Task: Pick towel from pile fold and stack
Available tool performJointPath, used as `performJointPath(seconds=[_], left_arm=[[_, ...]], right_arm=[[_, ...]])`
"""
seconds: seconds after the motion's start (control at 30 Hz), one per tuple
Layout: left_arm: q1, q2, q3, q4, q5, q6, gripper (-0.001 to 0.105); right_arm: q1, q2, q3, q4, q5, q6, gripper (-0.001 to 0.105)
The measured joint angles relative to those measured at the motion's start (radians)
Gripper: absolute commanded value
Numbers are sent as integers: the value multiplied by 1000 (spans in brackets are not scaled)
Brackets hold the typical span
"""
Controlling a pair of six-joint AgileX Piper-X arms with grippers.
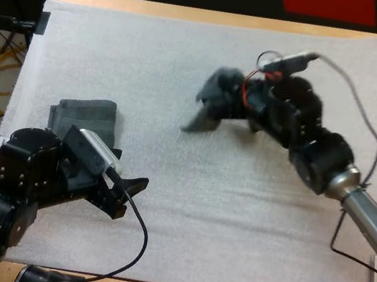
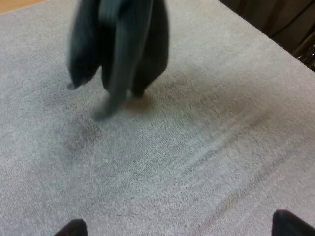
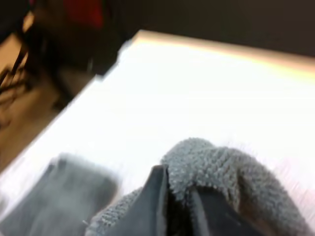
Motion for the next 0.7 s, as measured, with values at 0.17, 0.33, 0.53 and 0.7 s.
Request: performJointPath(seconds=[0.17,0.33,0.53,0.7], left_arm=[[0,0,0,0,0,1,71],[0,0,0,0,0,2,71],[0,0,0,0,0,7,71],[0,0,0,0,0,16,71]], right_arm=[[-15,-44,-33,35,128,-77,0],[-16,-103,-33,119,326,-221,0],[-16,-176,-33,258,413,-284,0],[-16,-181,-25,362,337,-181,0]])
